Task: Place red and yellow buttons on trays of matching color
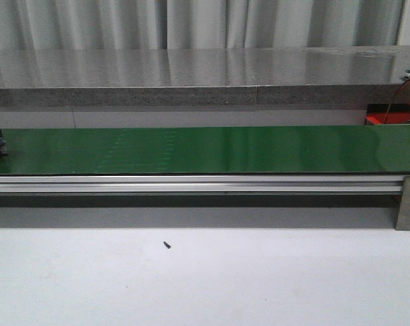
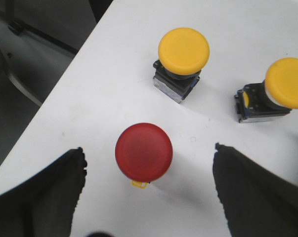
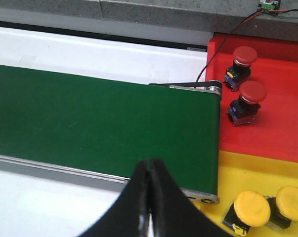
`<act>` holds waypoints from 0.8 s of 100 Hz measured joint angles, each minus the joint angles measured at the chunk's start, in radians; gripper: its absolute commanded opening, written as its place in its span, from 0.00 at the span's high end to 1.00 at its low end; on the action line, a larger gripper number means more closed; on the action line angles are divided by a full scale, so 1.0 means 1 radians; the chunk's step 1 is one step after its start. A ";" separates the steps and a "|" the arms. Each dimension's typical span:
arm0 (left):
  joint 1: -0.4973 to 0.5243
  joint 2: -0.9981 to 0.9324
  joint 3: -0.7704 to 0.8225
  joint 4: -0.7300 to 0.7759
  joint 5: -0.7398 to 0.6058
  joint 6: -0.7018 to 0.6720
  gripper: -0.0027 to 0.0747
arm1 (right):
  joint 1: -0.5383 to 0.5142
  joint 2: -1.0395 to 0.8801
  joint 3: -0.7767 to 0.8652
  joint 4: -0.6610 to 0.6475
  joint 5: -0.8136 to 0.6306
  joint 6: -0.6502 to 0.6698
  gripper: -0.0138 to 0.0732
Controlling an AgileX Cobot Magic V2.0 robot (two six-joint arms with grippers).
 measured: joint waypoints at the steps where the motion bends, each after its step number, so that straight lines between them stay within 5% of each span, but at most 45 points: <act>1: 0.000 0.008 -0.005 0.000 0.000 0.000 0.28 | 0.000 0.000 0.000 0.000 0.000 0.000 0.92; 80: 0.000 0.191 -0.103 0.016 0.016 0.000 0.31 | 0.000 0.000 0.000 0.000 -0.006 0.000 0.92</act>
